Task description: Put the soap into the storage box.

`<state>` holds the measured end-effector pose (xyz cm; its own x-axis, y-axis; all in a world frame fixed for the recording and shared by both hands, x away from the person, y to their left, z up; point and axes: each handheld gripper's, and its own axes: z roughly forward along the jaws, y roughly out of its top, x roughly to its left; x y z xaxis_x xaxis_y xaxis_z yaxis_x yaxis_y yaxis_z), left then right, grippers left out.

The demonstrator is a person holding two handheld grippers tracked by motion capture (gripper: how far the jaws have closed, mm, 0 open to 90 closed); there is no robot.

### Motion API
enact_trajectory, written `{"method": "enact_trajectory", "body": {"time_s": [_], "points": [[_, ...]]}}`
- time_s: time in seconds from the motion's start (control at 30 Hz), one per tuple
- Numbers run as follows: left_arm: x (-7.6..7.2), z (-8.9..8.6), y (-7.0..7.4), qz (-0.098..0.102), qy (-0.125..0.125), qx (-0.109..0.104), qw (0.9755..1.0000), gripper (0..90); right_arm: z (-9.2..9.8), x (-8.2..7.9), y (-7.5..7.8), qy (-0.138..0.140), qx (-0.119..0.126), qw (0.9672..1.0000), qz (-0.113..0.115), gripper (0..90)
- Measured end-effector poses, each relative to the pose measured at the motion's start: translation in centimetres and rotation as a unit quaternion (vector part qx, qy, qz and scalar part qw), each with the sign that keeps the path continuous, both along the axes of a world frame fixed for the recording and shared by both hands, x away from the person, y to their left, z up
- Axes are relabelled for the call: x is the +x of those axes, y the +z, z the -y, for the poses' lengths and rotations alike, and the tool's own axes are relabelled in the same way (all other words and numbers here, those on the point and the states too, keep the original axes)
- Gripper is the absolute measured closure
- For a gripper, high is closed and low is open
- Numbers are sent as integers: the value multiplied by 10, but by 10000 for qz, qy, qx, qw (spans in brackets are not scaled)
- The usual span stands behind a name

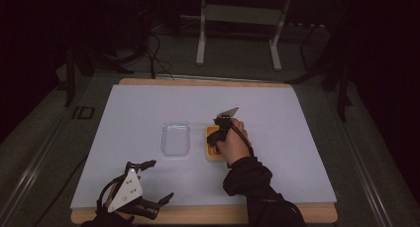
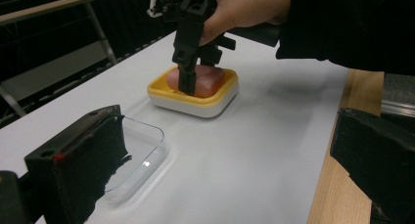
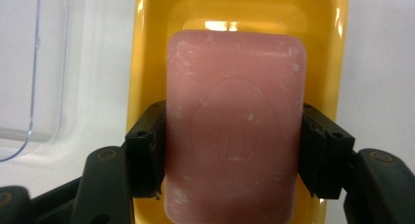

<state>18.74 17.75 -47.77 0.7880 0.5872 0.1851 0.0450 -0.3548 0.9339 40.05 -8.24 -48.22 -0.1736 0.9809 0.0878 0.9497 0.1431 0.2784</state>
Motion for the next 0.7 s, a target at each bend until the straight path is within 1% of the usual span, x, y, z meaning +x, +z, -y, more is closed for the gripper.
{"method": "enact_trajectory", "body": {"time_s": [0.03,0.1,0.17,0.2,0.27,0.33,0.43,0.53,0.57,0.63,0.7], "points": [[0,0,0,2,-2,9,10000,6,0,2,0,48,28,10000,-33,351],[0,0,0,5,-8,23,10000,7,0,3,3,35,116,9999,-47,342],[0,0,0,9,-10,29,10000,6,-1,3,5,97,81,9999,-68,338],[0,0,0,10,-11,27,10000,6,-1,3,7,135,68,9999,-30,333],[0,0,0,11,-9,21,10000,6,1,3,12,188,148,9997,-23,326],[0,0,0,10,-6,19,10000,6,3,2,16,261,187,9995,68,318],[0,0,0,9,-5,25,10000,6,6,0,24,468,308,9982,219,295],[0,1,0,10,1,25,10000,6,12,-2,33,738,569,9939,588,284],[0,1,0,13,2,26,10000,6,15,-2,35,900,628,9919,641,273],[0,1,0,15,6,30,10000,6,19,-3,38,1143,664,9889,683,246],[0,1,0,3,-1,26,10000,6,25,-4,40,1367,610,9853,819,247]]}}
